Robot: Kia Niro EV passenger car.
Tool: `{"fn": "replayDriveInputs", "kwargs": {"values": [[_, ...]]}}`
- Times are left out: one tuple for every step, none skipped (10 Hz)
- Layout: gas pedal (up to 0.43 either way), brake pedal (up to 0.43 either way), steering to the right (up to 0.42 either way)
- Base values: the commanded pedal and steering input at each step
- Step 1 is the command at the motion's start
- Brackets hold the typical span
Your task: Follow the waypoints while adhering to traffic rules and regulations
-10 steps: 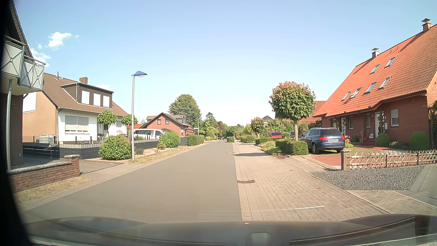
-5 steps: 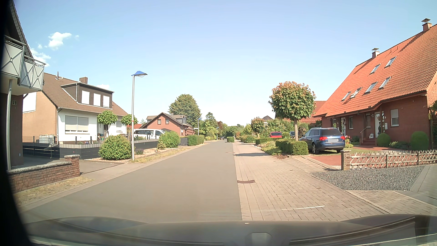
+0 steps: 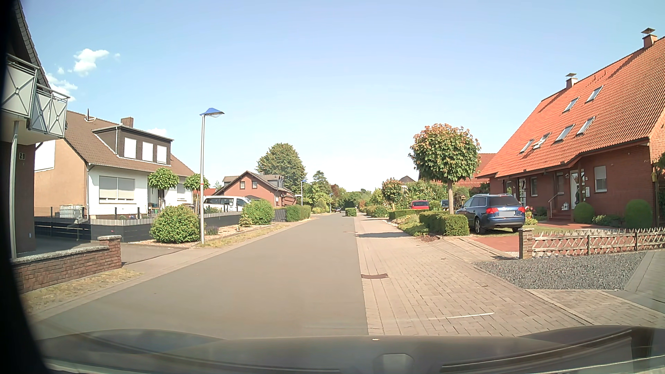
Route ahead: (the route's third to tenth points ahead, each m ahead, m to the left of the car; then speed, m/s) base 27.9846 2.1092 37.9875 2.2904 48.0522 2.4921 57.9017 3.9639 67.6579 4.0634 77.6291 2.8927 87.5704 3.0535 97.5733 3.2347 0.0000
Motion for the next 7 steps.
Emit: {"fn": "replayDriveInputs", "kwargs": {"values": [[0.000, 0.305, -0.013], [0.000, 0.305, -0.013], [0.000, 0.305, -0.013], [0.000, 0.311, -0.013], [0.000, 0.305, -0.013], [0.000, 0.305, -0.013], [0.000, 0.311, -0.013]]}}
